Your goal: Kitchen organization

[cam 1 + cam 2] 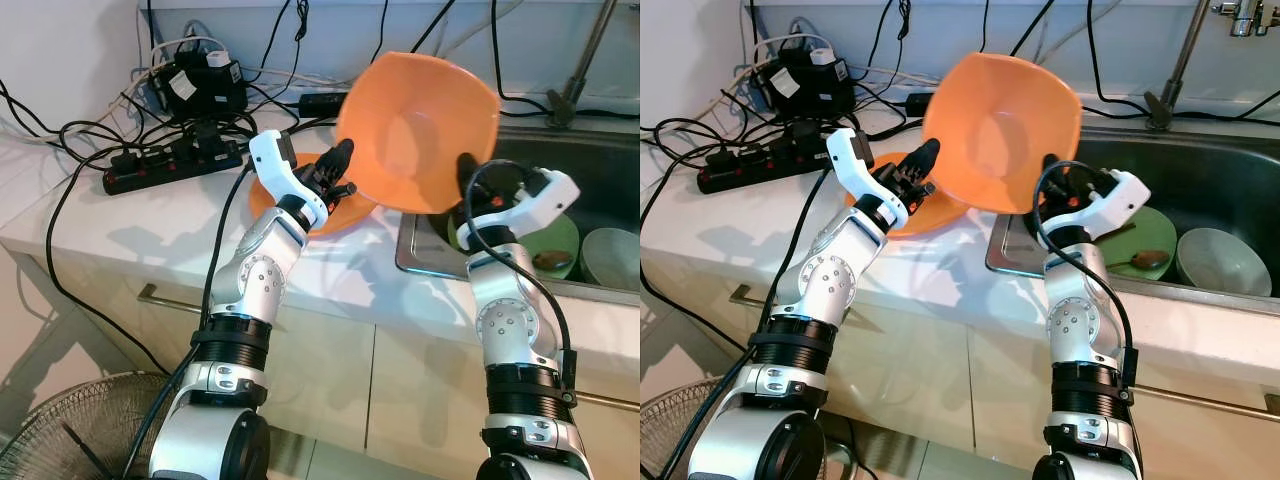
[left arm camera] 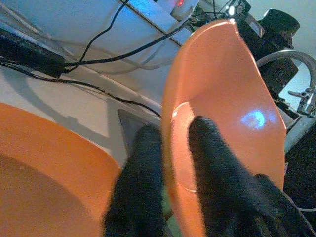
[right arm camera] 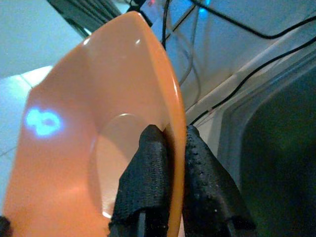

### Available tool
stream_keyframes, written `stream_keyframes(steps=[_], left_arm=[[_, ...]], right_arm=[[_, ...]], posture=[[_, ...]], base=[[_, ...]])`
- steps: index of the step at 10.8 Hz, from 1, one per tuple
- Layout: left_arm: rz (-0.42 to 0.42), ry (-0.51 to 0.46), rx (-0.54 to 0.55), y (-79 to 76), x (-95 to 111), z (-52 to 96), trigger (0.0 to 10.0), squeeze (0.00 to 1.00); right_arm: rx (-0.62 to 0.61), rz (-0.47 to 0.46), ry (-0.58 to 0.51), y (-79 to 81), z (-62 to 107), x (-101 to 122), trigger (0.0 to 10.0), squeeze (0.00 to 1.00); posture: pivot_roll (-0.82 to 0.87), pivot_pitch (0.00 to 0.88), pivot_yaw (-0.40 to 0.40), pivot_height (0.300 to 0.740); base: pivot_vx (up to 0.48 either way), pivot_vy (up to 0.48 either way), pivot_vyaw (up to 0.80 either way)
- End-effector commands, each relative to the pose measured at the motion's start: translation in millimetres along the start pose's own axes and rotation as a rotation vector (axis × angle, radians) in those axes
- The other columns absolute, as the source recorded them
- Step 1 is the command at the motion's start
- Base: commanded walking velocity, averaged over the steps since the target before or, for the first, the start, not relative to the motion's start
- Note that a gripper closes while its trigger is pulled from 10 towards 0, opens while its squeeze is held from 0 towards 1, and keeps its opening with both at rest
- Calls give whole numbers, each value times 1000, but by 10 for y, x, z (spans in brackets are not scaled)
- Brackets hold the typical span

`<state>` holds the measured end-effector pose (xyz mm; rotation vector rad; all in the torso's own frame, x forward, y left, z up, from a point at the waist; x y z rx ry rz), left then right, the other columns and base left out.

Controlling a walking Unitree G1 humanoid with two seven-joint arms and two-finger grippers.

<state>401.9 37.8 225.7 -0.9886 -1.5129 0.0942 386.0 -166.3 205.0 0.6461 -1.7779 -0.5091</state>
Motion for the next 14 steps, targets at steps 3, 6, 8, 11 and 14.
stream_keyframes(steps=[3,6,8,11,14], left_arm=[[4,-6,-56,-147,-35,-26,10000,1000],[-77,52,-63,-145,-132,-15,10000,0],[-269,212,-108,-103,-412,67,10000,0],[-381,358,-134,-16,-670,207,10000,0],[-394,388,-156,-26,-721,274,10000,0]], right_arm=[[-53,-1,-69,-77,-55,183,0,0],[-151,14,-220,-348,-74,623,0,0],[-225,115,-293,-511,-69,885,10000,0],[-331,496,-218,-714,-88,863,10000,0],[-335,696,-156,-745,-156,736,10000,0]], posture=[[13,0,144,740],[16,0,148,740],[14,0,151,740],[14,0,149,740],[29,0,137,740]], base=[[0,0,0],[0,0,0],[0,0,0],[0,0,0],[0,0,0]])
Point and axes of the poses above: a point about 5 cm out from each wrist's last joint towards the gripper, its own z axis pointing back from the gripper into the wrist, its own x axis along the axis of the wrist's last joint, y = z × x, the point moved 4 cm from there along -z, pointing out of the wrist towards the gripper
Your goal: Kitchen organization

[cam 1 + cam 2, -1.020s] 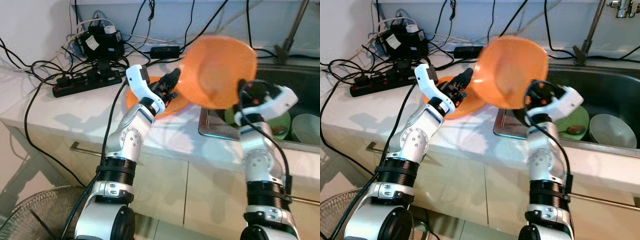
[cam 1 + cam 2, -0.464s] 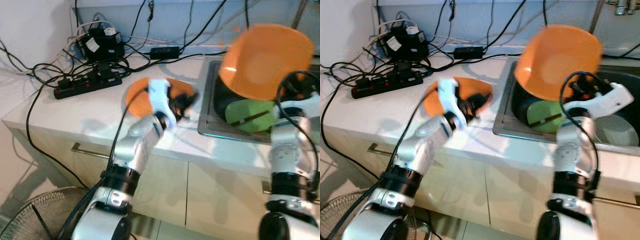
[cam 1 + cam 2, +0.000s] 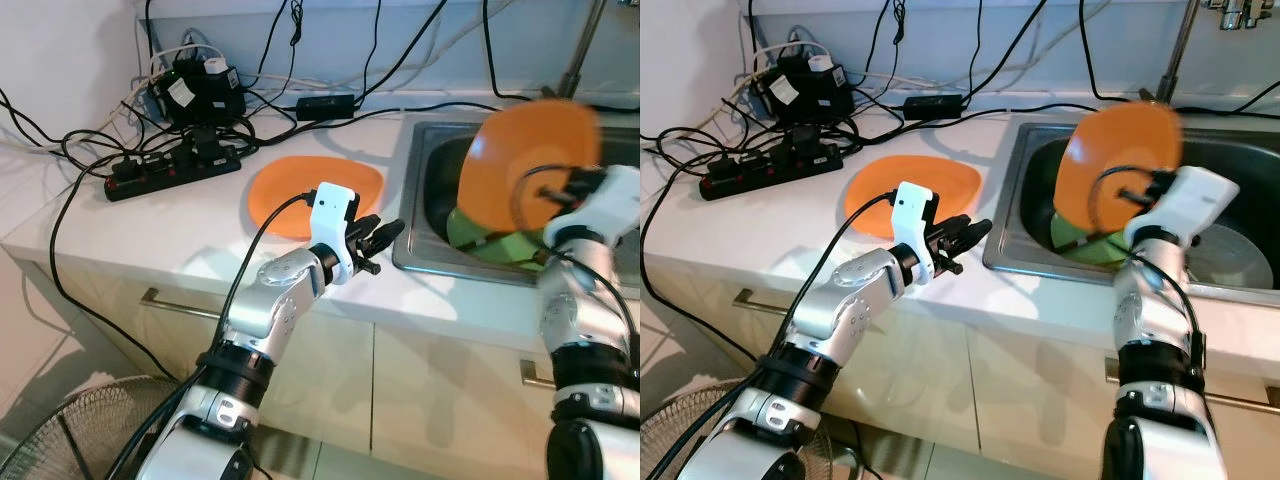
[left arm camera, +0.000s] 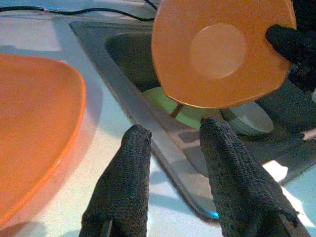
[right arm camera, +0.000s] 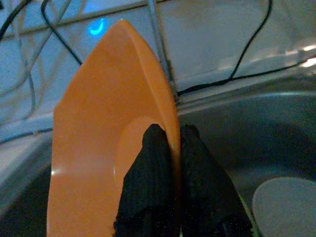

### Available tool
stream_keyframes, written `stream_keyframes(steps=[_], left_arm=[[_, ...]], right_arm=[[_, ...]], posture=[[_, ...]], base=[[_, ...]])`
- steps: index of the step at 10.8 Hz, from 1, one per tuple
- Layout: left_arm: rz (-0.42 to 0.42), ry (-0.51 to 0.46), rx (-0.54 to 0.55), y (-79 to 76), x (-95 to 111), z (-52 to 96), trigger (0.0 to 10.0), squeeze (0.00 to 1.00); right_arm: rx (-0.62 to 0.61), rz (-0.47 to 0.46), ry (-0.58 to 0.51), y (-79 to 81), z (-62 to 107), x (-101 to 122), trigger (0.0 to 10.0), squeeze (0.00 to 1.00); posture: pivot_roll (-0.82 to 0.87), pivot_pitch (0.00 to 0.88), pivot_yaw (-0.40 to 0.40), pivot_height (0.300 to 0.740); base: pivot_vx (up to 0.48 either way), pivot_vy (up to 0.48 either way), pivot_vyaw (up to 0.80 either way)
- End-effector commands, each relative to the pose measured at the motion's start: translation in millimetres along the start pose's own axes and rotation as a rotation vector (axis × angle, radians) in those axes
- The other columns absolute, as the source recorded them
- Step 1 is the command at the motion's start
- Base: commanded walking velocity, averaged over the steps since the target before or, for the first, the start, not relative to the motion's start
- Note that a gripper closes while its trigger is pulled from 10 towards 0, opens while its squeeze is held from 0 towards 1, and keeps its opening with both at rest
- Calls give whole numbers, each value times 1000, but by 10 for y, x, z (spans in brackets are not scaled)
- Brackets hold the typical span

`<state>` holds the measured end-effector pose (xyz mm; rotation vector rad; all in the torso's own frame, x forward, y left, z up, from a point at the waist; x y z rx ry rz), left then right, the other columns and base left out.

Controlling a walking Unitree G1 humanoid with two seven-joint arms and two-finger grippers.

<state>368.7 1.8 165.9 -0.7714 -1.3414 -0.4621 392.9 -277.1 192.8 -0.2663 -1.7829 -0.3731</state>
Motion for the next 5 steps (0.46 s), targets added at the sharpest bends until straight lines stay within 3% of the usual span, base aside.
stream_keyframes(steps=[1,2,3,5], left_arm=[[-22,20,-7,8,-21,32,10000,0],[-42,28,-14,-6,-37,34,10000,0],[-47,33,-28,-35,-44,36,10000,0],[-54,39,-47,-75,-58,44,10000,0]], right_arm=[[52,53,-63,164,-69,170,10000,0],[90,155,-2,264,-82,42,10000,0],[101,199,35,320,-101,-33,10000,0],[97,221,98,350,-135,-126,10000,0]], posture=[[30,0,136,740],[31,0,133,740],[34,0,132,740],[36,0,129,740]], base=[[0,0,0],[0,0,0],[0,0,0],[0,0,0]])
Point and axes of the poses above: a point about 5 cm out from each wrist's last joint towards the gripper, its own z axis pointing back from the gripper into the wrist, its own x axis along the axis of the wrist's last joint, y = z × x, the point moved 4 cm from there along -z, pointing out of the wrist towards the gripper
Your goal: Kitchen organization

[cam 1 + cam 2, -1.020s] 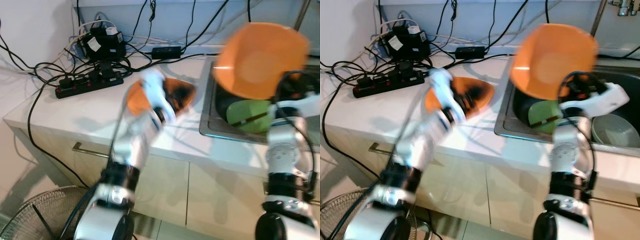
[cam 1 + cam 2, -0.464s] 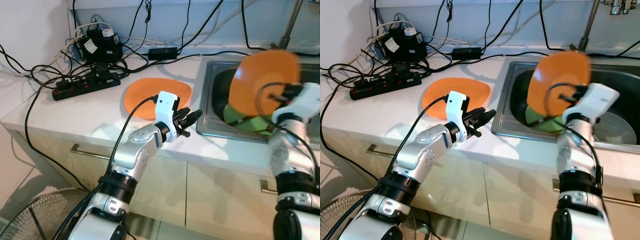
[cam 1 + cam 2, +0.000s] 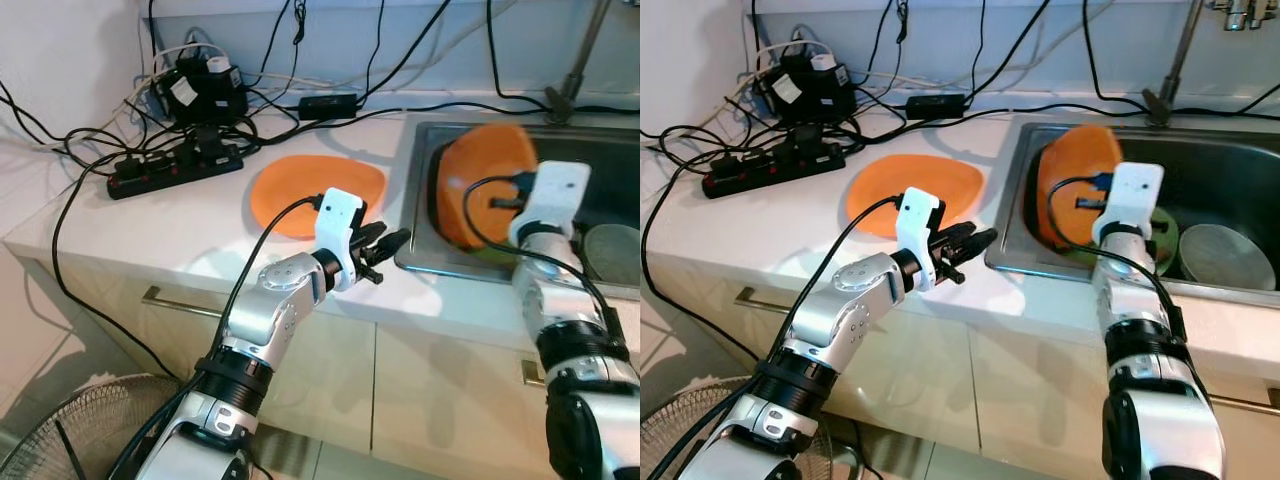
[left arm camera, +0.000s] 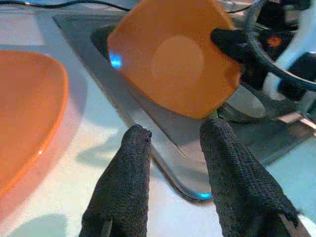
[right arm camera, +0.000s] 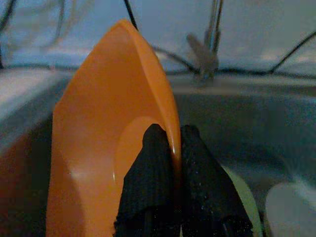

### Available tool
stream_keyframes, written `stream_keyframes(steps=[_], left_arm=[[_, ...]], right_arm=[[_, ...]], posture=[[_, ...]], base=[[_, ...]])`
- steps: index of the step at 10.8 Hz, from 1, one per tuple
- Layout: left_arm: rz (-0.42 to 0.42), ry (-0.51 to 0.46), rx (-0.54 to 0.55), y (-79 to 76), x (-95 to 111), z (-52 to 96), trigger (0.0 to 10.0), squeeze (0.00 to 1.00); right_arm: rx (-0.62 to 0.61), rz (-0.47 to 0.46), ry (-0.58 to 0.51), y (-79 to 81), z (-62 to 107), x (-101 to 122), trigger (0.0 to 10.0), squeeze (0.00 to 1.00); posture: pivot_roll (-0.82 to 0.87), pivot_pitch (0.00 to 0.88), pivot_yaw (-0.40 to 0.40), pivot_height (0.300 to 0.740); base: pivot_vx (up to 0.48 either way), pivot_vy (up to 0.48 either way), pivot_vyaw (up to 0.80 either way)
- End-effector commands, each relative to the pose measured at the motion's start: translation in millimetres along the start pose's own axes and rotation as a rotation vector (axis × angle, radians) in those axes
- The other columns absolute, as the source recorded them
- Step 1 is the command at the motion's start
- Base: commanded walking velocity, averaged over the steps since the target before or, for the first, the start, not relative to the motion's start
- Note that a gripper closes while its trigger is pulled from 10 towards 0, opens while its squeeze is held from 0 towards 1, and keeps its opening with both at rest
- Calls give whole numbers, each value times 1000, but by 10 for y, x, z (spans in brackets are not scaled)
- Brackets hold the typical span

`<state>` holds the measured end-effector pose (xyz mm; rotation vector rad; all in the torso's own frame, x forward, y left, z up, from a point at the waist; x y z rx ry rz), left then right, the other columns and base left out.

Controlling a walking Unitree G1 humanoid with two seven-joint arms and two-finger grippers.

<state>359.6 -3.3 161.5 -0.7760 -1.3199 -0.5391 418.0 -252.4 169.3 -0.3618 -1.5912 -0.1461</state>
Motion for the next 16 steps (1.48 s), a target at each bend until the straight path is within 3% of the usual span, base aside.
stream_keyframes(steps=[1,7,8,9,10,11,12,14,16], left_arm=[[-23,11,-9,-9,-4,25,10000,0],[-48,34,-35,-85,-45,24,10000,0],[-49,35,-38,-95,-52,22,10000,0],[-50,37,-40,-101,-59,21,10000,0],[-50,37,-42,-108,-60,18,10000,0],[-51,37,-43,-109,-61,17,10000,0],[-51,37,-44,-113,-62,15,10000,0],[-52,34,-44,-119,-63,14,10000,0],[-65,-42,-1,-64,58,11,10000,0]], right_arm=[[12,22,-28,52,-52,141,10000,0],[90,72,117,242,-44,-125,10000,0],[106,69,127,276,-40,-139,10000,365],[121,66,132,309,-37,-145,10000,1000],[125,66,134,330,-38,-141,10000,988],[126,67,133,336,-39,-137,10000,722],[128,68,129,343,-41,-128,10000,0],[135,59,108,365,-47,-84,10000,0],[186,-27,-41,476,-55,204,10000,0]], posture=[[39,0,127,740],[41,0,121,740],[41,0,117,740],[42,0,115,740],[42,0,113,740],[42,0,113,740],[42,0,112,740],[40,0,112,740],[37,0,114,740]], base=[[0,0,0],[0,0,0],[0,0,0],[0,0,0],[0,0,0],[0,0,0],[0,0,0],[0,0,0],[0,0,0]])
Point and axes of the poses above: a point about 5 cm out from each wrist's last joint towards the gripper, its own z axis pointing back from the gripper into the wrist, its own x axis along the axis of the wrist's last joint, y = z × x, the point moved 4 cm from there along -z, pointing out of the wrist towards the gripper
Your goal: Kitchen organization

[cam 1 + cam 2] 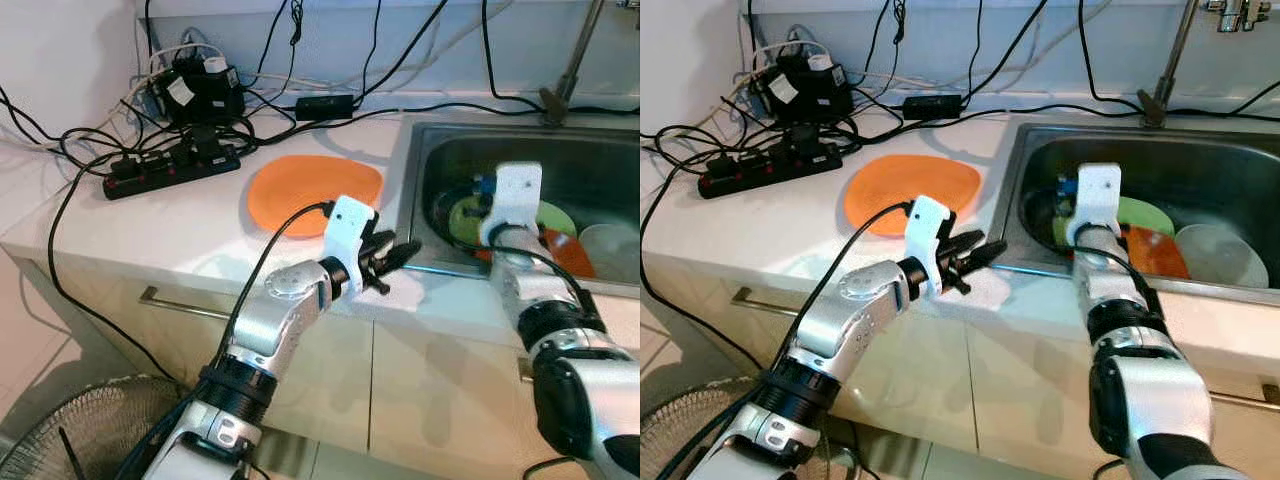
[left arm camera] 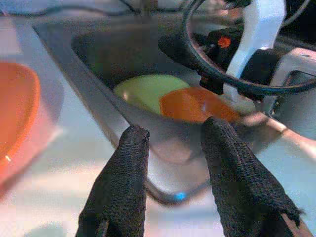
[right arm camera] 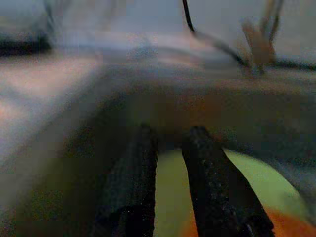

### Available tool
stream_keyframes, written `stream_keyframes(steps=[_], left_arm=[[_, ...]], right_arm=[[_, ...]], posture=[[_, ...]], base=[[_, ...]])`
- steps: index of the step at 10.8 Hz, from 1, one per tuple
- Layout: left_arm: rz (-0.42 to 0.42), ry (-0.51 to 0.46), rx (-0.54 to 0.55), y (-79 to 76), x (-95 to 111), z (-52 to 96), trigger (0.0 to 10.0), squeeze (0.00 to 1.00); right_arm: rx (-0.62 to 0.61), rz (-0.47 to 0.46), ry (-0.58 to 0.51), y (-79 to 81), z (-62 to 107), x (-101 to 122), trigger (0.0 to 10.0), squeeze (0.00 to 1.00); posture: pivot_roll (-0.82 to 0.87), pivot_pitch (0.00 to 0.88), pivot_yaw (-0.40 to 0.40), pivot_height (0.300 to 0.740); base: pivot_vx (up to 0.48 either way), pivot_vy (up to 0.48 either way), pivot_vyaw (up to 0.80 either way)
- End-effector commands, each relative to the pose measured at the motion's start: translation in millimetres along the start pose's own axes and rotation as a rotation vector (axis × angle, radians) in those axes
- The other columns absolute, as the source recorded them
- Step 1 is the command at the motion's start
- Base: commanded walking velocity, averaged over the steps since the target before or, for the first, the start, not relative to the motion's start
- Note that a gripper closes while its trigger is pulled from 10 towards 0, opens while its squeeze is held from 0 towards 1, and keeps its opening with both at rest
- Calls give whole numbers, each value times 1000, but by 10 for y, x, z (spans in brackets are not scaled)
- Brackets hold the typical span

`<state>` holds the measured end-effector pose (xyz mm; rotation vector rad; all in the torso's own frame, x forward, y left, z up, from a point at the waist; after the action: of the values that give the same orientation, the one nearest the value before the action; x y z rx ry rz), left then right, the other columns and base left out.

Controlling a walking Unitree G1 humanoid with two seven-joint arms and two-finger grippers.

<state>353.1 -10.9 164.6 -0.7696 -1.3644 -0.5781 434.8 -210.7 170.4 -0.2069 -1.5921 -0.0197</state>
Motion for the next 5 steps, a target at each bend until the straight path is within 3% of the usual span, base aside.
stream_keyframes(steps=[1,3,5], left_arm=[[-38,-55,58,105,123,26,10000,0],[-80,-93,116,195,205,43,10000,0],[-150,-184,217,333,361,99,10000,0]], right_arm=[[59,-91,-139,128,-7,306,10000,0],[107,-195,-233,213,78,460,10000,0],[114,-252,-333,198,339,529,10000,0]], posture=[[35,0,115,740],[34,0,116,740],[20,0,121,740]], base=[[0,0,0],[0,0,0],[0,0,0]])
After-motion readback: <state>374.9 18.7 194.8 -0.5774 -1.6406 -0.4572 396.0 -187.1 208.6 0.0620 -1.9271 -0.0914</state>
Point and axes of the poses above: a point about 5 cm out from each wrist's last joint towards the gripper, its own z axis pointing back from the gripper into the wrist, its own x axis along the axis of the wrist's last joint, y = z × x, the point moved 4 cm from there along -z, pointing out of the wrist towards the gripper
